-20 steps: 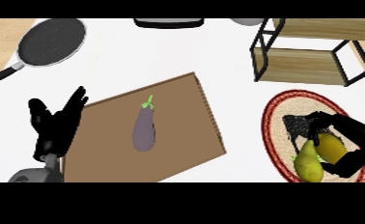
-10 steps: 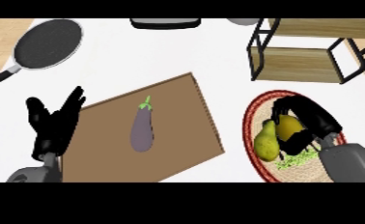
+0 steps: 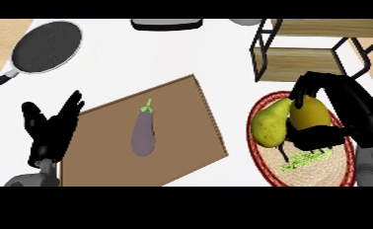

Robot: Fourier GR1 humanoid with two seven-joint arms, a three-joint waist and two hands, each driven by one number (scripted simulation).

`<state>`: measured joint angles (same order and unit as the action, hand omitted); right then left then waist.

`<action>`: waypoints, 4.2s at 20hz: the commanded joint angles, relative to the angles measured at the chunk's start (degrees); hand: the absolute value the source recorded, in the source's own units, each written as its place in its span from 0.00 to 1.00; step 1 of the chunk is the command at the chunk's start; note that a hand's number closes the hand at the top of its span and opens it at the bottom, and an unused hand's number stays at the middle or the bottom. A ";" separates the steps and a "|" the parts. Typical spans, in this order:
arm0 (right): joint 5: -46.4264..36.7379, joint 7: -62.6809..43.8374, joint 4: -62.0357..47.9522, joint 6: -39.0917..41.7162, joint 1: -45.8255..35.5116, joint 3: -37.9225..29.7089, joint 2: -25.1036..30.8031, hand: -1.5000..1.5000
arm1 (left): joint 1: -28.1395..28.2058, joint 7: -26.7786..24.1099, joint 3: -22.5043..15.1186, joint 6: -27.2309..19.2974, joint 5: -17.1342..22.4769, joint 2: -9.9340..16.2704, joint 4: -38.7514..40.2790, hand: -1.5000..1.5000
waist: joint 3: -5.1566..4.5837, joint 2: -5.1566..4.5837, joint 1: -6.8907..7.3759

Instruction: Pick the lemon from the placemat and place it in the tiered shelf

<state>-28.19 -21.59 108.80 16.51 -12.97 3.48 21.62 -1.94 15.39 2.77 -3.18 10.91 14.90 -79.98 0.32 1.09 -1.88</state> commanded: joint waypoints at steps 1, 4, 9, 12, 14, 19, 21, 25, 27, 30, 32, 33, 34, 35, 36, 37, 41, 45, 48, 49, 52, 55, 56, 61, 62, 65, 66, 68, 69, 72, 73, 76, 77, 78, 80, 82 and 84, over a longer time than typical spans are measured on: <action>2.89 -12.42 14.39 2.18 -2.11 -5.30 0.72 1.00 | 3.87 -0.14 -1.58 0.83 -0.19 -1.54 1.10 0.50 | -0.52 -0.10 -0.35; 7.03 -20.57 16.94 7.17 -8.18 -10.51 3.98 1.00 | -0.68 0.85 0.00 1.61 0.88 -0.87 3.48 0.50 | -0.45 -0.77 0.72; 14.23 -32.04 15.58 11.56 -20.43 -17.17 8.77 1.00 | 3.09 -0.83 -2.74 0.79 -1.54 -3.16 1.67 0.50 | -0.45 -0.77 1.73; 18.97 -30.58 7.01 12.66 -24.78 -24.88 13.29 1.00 | 3.15 -0.28 -2.26 1.35 -0.78 -2.87 -0.92 0.50 | -0.35 -0.87 2.06; 19.41 -31.62 3.91 12.11 -27.99 -23.85 13.87 1.00 | 0.56 1.80 -0.35 2.40 0.33 -1.11 0.93 0.50 | -0.37 -0.99 2.11; 16.80 -26.01 -9.86 10.84 -35.09 -25.30 19.32 1.00 | -2.93 0.50 -1.64 0.63 -2.39 -3.17 5.30 0.50 | -0.36 -1.33 2.32; 16.78 -27.04 -15.43 11.21 -41.65 -23.93 21.44 1.00 | -1.82 0.47 -1.77 0.42 -2.55 -3.47 3.86 0.50 | -0.40 -1.29 2.92; 15.21 -20.95 -22.59 10.65 -42.87 -24.20 23.33 1.00 | -0.51 1.21 -0.35 2.13 -1.06 -2.29 2.09 0.50 | -0.36 -1.28 2.92; 14.45 -15.12 -28.07 12.12 -42.29 -23.48 24.70 1.00 | -2.10 -0.98 -1.37 1.48 -2.43 -3.98 5.00 0.50 | -0.36 -1.49 2.80; 13.97 -16.10 -29.13 12.86 -45.13 -20.06 23.84 1.00 | -0.67 -0.39 -0.98 2.33 -2.24 -3.31 4.34 0.50 | -0.38 -1.31 2.77; 13.08 -9.65 -35.73 14.49 -45.52 -20.79 26.76 1.00 | -0.27 2.24 -2.06 1.05 -2.49 -4.28 0.83 0.50 | -0.33 -1.38 3.18; 9.74 -3.82 -36.79 10.37 -42.07 -19.69 24.69 1.00 | 0.38 1.36 -2.29 0.55 -3.27 -4.42 -0.02 0.50 | -0.30 -1.49 3.33; 10.31 -7.04 -37.11 12.54 -45.37 -18.43 25.53 1.00 | -1.83 2.48 -0.88 1.49 -2.32 -3.27 2.10 0.50 | -0.35 -1.37 2.92; 7.72 -2.64 -40.64 10.22 -44.68 -17.36 24.96 1.00 | -2.58 1.11 0.05 2.88 -1.96 -2.13 3.96 0.50 | -0.35 -1.62 3.25; 7.15 -0.46 -43.19 9.32 -45.20 -17.88 25.44 1.00 | -3.62 1.71 -0.60 2.55 -1.75 -3.51 4.48 0.50 | -0.34 -1.66 3.18; 5.79 0.77 -43.57 8.25 -44.78 -16.80 24.89 1.00 | -1.41 1.95 -0.80 1.47 -2.67 -3.49 2.37 0.50 | -0.33 -1.50 3.25; 2.21 5.73 -51.11 3.83 -46.84 -15.50 23.79 1.00 | 0.08 1.77 -1.12 2.44 -2.87 -3.36 1.48 0.50 | -0.32 -1.54 3.56; 0.31 8.40 -55.18 1.61 -48.78 -14.56 22.73 1.00 | -1.46 0.59 0.32 3.78 -1.93 -3.02 4.05 0.50 | -0.35 -1.47 3.11; -0.62 12.72 -61.22 0.51 -50.43 -15.95 24.86 1.00 | -1.58 3.14 -0.48 2.13 -2.61 -3.96 1.01 0.50 | -0.31 -1.45 3.18; -3.00 13.44 -62.19 -4.04 -50.61 -13.72 20.93 1.00 | -2.21 1.97 -1.13 2.06 -3.42 -4.45 1.87 0.50 | -0.32 -1.60 3.51; -1.87 17.87 -64.30 -4.07 -49.96 -15.48 21.96 1.00 | -1.70 3.04 1.50 4.21 -1.22 -2.15 2.00 0.50 | -0.31 -1.43 3.06; -2.48 21.01 -70.03 -3.47 -54.12 -15.94 23.42 1.00 | -3.27 2.96 2.38 3.71 -1.53 -1.88 3.24 0.50 | -0.32 -1.55 3.32; -2.90 19.80 -69.32 -2.33 -55.48 -14.80 22.49 1.00 | -1.21 0.85 0.99 3.63 -2.39 -3.43 2.67 0.50 | -0.34 -1.43 3.25; -4.71 22.41 -74.13 -2.60 -56.57 -14.75 24.29 1.00 | -0.31 3.41 -0.99 1.90 -4.15 -4.72 -0.75 0.50 | -0.30 -1.45 3.44; -6.26 21.90 -72.72 -2.58 -55.55 -12.78 23.57 1.00 | 1.04 -0.47 -0.45 3.02 -3.63 -5.41 2.29 0.50 | -0.35 -1.44 3.20; -2.26 19.30 -74.05 -2.81 -57.05 -17.97 24.24 1.00 | -0.47 3.11 0.53 2.69 -3.15 -4.13 0.58 0.50 | -0.32 -1.25 2.73; -0.54 18.01 -74.22 -5.94 -57.13 -20.07 22.04 1.00 | -2.51 1.26 0.41 2.94 -3.46 -4.78 4.05 0.50 | -0.34 -1.40 2.36; 0.49 16.89 -76.43 -7.88 -58.19 -21.95 21.48 0.00 | -0.89 2.79 0.36 2.51 -3.20 -4.72 0.34 0.50 | -0.29 -1.37 3.18; 0.72 16.92 -77.68 -8.24 -59.33 -22.64 22.08 0.00 | -1.10 2.20 -0.27 3.34 -3.68 -4.54 0.94 0.50 | -0.30 -1.50 3.29; 4.46 17.34 -78.16 -7.33 -58.78 -25.89 21.76 0.00 | -1.09 5.00 1.40 3.20 -2.74 -3.08 -0.47 0.50 | -0.28 -1.33 3.04; 4.96 14.04 -78.92 -7.53 -62.23 -26.40 21.05 0.00 | -0.01 -1.07 2.25 5.08 -2.53 -3.14 3.58 0.50 | -0.37 -1.50 3.27; 8.40 13.36 -79.65 -5.82 -63.08 -29.63 22.88 0.00 | -0.20 1.65 2.72 5.71 -1.50 -2.31 1.60 0.50 | -0.33 -1.34 3.06; 9.52 12.28 -80.04 -7.86 -64.26 -31.07 22.05 0.00 | -1.92 1.94 1.40 4.15 -3.07 -3.76 3.22 0.50 | -0.34 -1.46 2.88; 10.35 12.64 -81.57 -7.01 -64.93 -32.36 24.16 0.00 | -0.36 0.83 1.34 4.84 -2.60 -4.09 2.54 0.50 | -0.32 -1.58 3.35; 12.06 14.71 -82.28 -9.13 -62.66 -34.24 23.03 0.00 | -1.22 2.94 1.05 3.96 -2.60 -4.51 0.85 0.50 | -0.27 -1.54 3.24; 13.33 12.35 -80.69 -11.64 -63.45 -36.14 24.92 0.00 | 1.83 -1.00 2.51 6.61 -2.18 -2.60 2.83 0.50 | -0.33 -1.29 2.84; 12.22 13.07 -82.72 -14.52 -64.98 -36.45 27.62 0.00 | -1.55 1.17 1.15 3.60 -3.75 -4.62 2.86 0.50 | -0.31 -1.79 3.40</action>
<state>-16.67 -8.36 27.54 6.14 -76.66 -30.77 46.75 -4.06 15.49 4.84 0.68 7.49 11.70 -79.79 0.43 -0.09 1.25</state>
